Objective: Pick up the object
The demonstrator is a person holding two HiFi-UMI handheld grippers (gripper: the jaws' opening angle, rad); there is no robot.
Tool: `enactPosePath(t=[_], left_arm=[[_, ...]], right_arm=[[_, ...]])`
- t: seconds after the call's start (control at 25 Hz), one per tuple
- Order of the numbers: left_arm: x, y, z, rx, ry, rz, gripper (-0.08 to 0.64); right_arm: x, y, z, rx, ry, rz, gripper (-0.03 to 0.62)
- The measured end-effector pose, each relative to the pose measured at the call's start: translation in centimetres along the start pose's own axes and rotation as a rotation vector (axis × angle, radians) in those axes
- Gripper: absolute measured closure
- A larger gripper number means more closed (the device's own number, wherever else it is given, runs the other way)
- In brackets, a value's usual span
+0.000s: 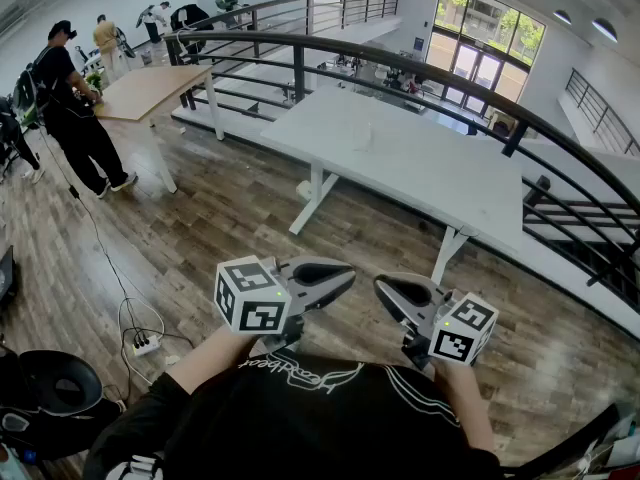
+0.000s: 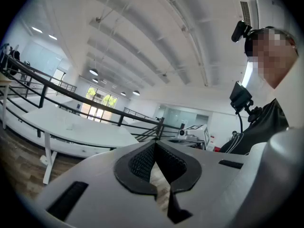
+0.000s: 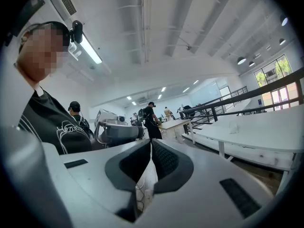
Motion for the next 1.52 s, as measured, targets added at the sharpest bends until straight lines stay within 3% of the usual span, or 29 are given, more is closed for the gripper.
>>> enactPosePath(t=[0.92, 1.52], left_arm=[[1.6, 4.7, 0.2, 0.044, -0.037, -0.062, 0.552], [0.7, 6.5, -4.3, 0.053, -0.069, -0.056, 0.552]], right_arm=[[1.2, -3.5, 2.6, 0.05, 0.034, 0.04, 0.574], [0.8, -1.4, 7.1, 0.07, 0.065, 0.048, 0.574]])
Point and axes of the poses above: the fingertips, and each gripper's own axes: y forward along the fingers, z to its right, x out of its underside, the point moved 4 cm from there along -y, backward along the fingers, and after that the axes turned 5 degrees about x, right-handed, at the moved point
